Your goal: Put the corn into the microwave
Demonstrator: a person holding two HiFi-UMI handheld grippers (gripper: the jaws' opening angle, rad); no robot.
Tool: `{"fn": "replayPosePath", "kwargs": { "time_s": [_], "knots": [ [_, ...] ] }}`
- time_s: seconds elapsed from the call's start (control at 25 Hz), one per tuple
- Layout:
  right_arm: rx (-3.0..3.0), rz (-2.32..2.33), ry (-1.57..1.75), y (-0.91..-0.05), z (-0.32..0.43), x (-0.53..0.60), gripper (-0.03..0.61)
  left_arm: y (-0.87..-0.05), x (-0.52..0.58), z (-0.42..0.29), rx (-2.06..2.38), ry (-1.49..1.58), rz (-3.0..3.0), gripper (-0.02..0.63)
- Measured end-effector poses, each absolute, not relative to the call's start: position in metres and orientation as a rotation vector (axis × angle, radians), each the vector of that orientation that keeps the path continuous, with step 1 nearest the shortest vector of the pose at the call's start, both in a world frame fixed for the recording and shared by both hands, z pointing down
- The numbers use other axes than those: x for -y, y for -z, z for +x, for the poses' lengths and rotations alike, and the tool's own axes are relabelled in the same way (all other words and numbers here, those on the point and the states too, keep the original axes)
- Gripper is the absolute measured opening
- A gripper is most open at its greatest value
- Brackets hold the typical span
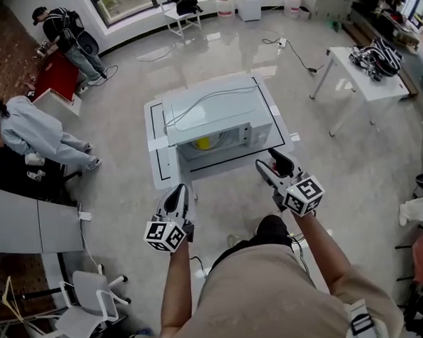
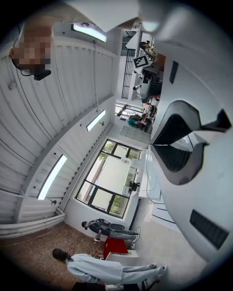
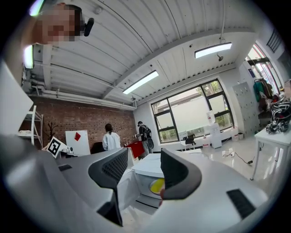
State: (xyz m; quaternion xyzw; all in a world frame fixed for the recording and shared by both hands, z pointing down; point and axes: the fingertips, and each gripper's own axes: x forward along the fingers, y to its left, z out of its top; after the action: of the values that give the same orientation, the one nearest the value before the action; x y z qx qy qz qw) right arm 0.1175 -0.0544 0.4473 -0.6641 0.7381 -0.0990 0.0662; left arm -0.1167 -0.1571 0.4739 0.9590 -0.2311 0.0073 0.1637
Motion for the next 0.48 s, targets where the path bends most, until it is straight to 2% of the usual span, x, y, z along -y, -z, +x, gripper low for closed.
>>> {"fn": "replayPosePath", "kwargs": {
  "time_s": [0.48],
  "knots": [
    [-2.260, -2.046, 0.337, -0.471, 0.125, 0.058, 0.233, -0.477, 0.153, -0.132, 0.728, -0.035, 2.717, 0.006]
  ]
}}
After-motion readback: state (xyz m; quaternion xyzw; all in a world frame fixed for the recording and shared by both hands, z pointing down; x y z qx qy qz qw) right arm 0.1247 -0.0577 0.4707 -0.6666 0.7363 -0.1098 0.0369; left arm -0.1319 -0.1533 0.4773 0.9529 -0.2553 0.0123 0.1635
